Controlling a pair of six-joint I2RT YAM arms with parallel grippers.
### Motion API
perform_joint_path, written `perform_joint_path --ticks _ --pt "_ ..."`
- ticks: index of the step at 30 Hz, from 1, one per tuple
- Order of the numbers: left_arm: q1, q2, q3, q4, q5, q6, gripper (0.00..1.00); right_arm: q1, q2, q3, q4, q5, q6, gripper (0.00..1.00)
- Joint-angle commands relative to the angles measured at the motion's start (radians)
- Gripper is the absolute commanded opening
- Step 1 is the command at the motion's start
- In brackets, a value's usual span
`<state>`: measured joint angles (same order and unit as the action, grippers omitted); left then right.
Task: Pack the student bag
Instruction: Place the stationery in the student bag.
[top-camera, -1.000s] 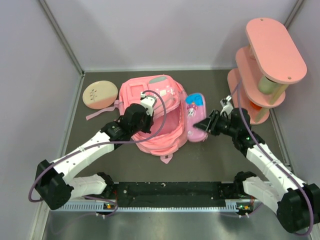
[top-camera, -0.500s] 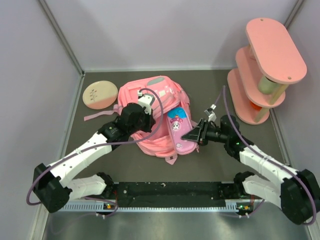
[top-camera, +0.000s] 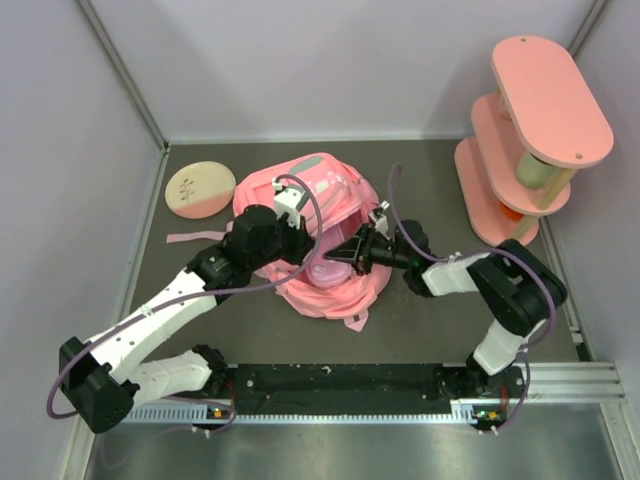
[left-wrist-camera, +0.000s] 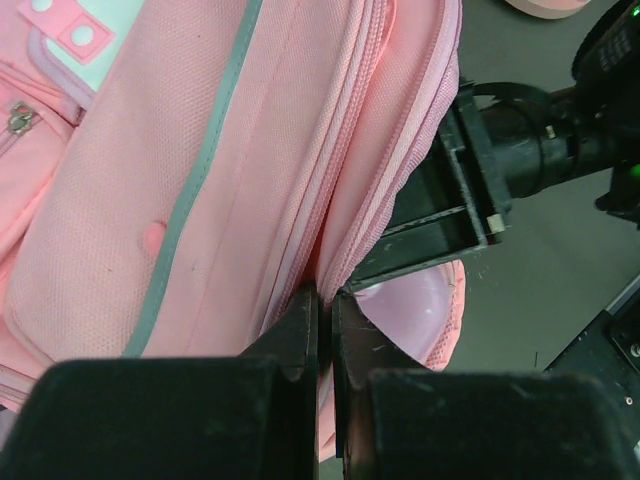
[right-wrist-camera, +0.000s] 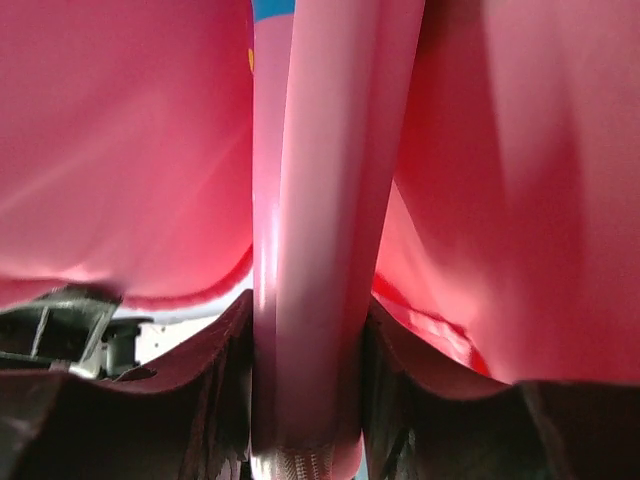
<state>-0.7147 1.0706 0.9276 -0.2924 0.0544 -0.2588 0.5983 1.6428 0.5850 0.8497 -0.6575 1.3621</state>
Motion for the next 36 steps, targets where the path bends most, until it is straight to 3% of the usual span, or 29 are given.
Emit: perform_joint_path --ticks 1,5,9,13,15,17,21,23,28,33,36 --pt "-0.011 -0.069 0.048 0.18 0.059 -0.017 0.0 0.063 0.103 0.108 0.336 0.188 0.095 0.0" --pt "-0.011 -0.083 0.039 0.171 0.055 -0.02 0.0 0.107 0.109 0.144 0.293 0.327 0.048 0.0" --pt "-0.009 -0.089 0.028 0.182 0.056 -0.028 0.0 0.146 0.019 0.183 0.025 0.528 -0.121 0.0" --pt "-0.011 -0.092 0.02 0.182 0.05 -0.026 0.0 0.155 -0.018 0.197 -0.038 0.645 -0.211 0.07" --pt "-0.011 -0.092 0.017 0.185 0.044 -0.028 0.0 0.155 -0.021 0.214 -0.056 0.654 -0.266 0.13" --pt "-0.011 -0.089 0.017 0.184 0.042 -0.028 0.0 0.153 -0.006 0.277 -0.191 0.654 -0.287 0.14" --pt "-0.009 -0.089 0.01 0.183 0.041 -0.031 0.0 0.158 0.038 0.315 -0.169 0.613 -0.297 0.17" --pt "-0.011 -0.089 0.007 0.182 0.041 -0.03 0.0 0.158 0.063 0.349 -0.187 0.57 -0.308 0.32" --pt "-0.011 -0.087 0.008 0.167 0.009 -0.023 0.0 0.156 0.048 0.343 -0.259 0.524 -0.351 0.48" --pt "-0.011 -0.086 -0.006 0.168 -0.004 -0.026 0.0 0.158 -0.058 0.28 -0.402 0.533 -0.412 0.54" --pt "-0.009 -0.069 -0.003 0.171 0.002 -0.034 0.0 0.158 -0.084 0.27 -0.445 0.518 -0.426 0.53"
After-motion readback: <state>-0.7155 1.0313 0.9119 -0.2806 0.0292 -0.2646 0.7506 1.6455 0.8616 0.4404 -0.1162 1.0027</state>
